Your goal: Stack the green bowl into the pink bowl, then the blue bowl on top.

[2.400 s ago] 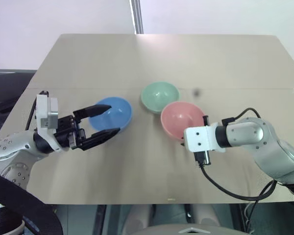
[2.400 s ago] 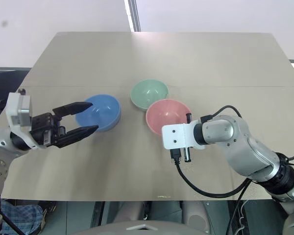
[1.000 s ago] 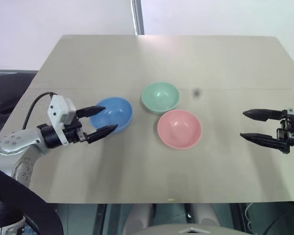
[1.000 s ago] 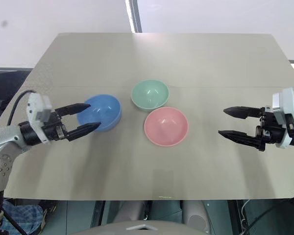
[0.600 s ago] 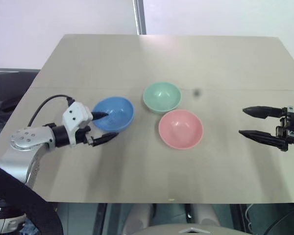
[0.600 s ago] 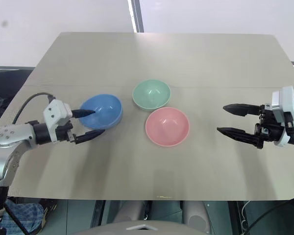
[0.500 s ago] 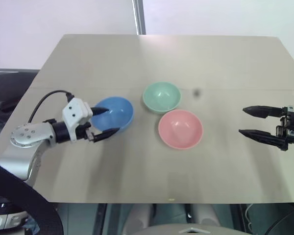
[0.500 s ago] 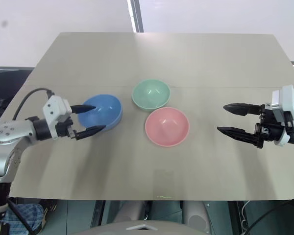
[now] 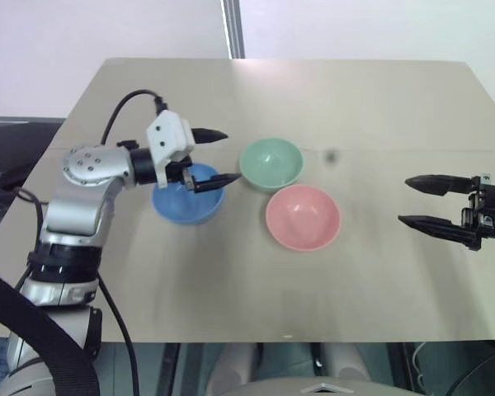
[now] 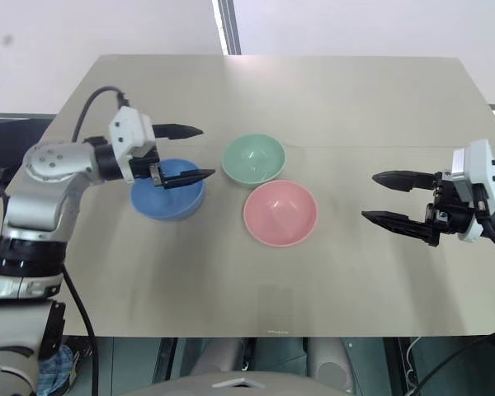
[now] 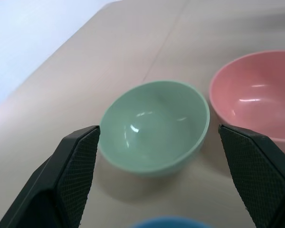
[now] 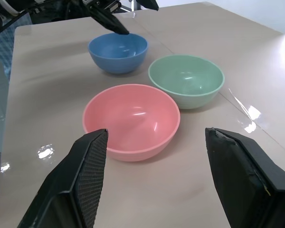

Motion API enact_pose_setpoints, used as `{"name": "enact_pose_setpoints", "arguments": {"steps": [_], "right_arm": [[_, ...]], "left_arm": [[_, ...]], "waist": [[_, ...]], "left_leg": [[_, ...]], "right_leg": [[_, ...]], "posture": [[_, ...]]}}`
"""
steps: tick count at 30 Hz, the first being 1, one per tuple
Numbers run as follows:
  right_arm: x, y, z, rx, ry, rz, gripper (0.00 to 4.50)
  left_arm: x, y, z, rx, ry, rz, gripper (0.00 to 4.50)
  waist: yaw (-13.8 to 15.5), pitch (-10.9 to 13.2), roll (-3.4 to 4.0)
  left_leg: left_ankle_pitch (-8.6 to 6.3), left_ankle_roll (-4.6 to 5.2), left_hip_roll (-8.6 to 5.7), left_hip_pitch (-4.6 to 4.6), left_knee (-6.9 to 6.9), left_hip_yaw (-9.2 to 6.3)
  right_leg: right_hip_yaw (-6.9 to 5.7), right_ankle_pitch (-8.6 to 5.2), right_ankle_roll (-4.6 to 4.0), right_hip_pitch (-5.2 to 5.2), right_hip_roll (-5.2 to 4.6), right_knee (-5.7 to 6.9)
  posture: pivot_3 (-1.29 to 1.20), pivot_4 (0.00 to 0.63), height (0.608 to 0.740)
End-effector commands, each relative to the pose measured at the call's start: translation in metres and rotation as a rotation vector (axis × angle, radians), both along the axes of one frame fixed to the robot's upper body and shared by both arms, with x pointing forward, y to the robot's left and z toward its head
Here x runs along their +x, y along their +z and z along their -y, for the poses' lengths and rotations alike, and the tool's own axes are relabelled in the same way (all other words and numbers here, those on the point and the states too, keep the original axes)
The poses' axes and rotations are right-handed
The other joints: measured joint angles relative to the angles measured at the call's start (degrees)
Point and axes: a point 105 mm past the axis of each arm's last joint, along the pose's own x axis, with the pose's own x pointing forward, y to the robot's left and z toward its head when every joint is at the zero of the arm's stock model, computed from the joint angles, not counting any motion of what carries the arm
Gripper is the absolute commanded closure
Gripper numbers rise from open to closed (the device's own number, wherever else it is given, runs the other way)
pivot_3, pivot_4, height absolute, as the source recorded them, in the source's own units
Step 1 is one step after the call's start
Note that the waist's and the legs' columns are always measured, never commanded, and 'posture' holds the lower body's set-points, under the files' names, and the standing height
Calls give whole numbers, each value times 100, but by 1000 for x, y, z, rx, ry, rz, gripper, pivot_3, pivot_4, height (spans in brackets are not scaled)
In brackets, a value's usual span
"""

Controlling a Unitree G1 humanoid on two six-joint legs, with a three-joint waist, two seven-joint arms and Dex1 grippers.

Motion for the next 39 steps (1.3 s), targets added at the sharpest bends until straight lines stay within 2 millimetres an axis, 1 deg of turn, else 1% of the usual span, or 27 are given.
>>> {"name": "enact_pose_setpoints", "arguments": {"steps": [1, 4, 8, 10, 11, 16, 20, 23, 28, 30, 32, 33, 35, 37, 38, 39], "right_arm": [[-2, 10, -2, -15, 11, 53, 949], [-1, 11, -1, -15, 3, 63, 949], [-1, 12, 0, -14, -6, 72, 949], [-2, 12, 0, -12, -8, 75, 949], [-2, 12, 0, -11, -9, 76, 949], [-3, 13, 0, -10, -11, 80, 949], [-3, 14, 2, -12, -15, 83, 949], [-3, 15, 2, -12, -18, 85, 949], [-4, 14, 3, -13, -23, 83, 949], [-4, 14, 4, -13, -26, 85, 897], [-4, 15, 4, -13, -29, 88, 897], [-3, 15, 4, -13, -30, 88, 897], [-3, 14, 4, -12, -32, 89, 897], [-3, 14, 5, -12, -34, 91, 897], [-3, 14, 5, -12, -35, 92, 897], [-3, 14, 5, -12, -36, 93, 897]], "left_arm": [[2, 4, 4, 115, -103, 41, 257], [6, 0, 8, 205, -170, 43, 257], [18, -15, 6, 344, -194, 49, 257], [24, -22, 6, 382, -196, 50, 257], [25, -24, 6, 390, -199, 53, 257], [38, -37, 21, 417, -208, 68, 257], [49, -40, 32, 452, -188, 138, 257], [53, -43, 40, 463, -182, 173, 257], [56, -44, 44, 474, -184, 198, 257], [56, -44, 43, 476, -184, 203, 1384], [57, -45, 42, 487, -184, 200, 1881], [57, -46, 41, 492, -185, 199, 2450], [57, -46, 40, 498, -187, 196, 3167], [57, -47, 40, 503, -189, 193, 4168], [56, -48, 39, 505, -192, 192, 4414], [56, -49, 39, 507, -194, 190, 4414]], "waist": [[-9, 0, 0], [-13, 0, 0], [-12, 0, -1], [-18, 1, -1], [-25, 1, -1], [-20, 1, -2], [-15, 3, -4], [-6, 3, -4], [-11, 4, -5], [-12, 4, -6], [-9, 4, -6], [-9, 4, -6], [-10, 4, -6], [-10, 4, -6], [-11, 4, -6], [-10, 4, -6]], "left_leg": [[0, 0, -1, -2, 2, -1], [0, 0, -2, -2, 4, -2], [0, 1, -5, -3, 9, -6], [0, 1, -6, -3, 11, -6], [0, 1, -7, -3, 13, -6], [0, 2, -9, -13, 29, -15], [0, 2, -13, -27, 65, -24], [0, 3, -18, -26, 75, -25], [0, 3, -19, -17, 83, -21], [0, 3, -19, -14, 86, -17], [0, 3, -19, -14, 87, -17], [0, 3, -20, -14, 87, -17], [0, 3, -20, -14, 87, -17], [0, 3, -20, -14, 88, -17], [0, 3, -20, -14, 88, -18], [0, 3, -20, -14, 88, -17]], "right_leg": [[-2, 0, 0, 0, 0, 0], [-2, 0, 0, 0, 0, 0], [-6, 0, 1, 4, -1, 1], [-6, 0, 1, 5, -1, 1], [-6, 0, 2, 6, -1, 2], [-14, 1, 3, 6, -1, 6], [-21, 2, 6, 6, -2, 25], [-19, 4, 11, 6, -5, 42], [-11, 4, 11, 6, -4, 69], [-6, 4, 11, 5, -3, 74], [-6, 4, 11, 6, -3, 74], [-6, 4, 11, 6, -4, 74], [-6, 4, 11, 6, -4, 74], [-6, 4, 11, 5, -4, 74], [-6, 4, 11, 6, -4, 74], [-6, 4, 11, 5, -4, 74]], "posture": [[0, 150, 740], [0, 150, 740], [0, 150, 740], [0, 150, 740], [0, 150, 740], [0, 150, 740], [0, 150, 740], [0, 150, 740], [0, 150, 740], [0, 150, 740], [0, 150, 740], [0, 150, 740], [0, 150, 740], [0, 150, 740], [0, 150, 740], [0, 150, 740]]}}
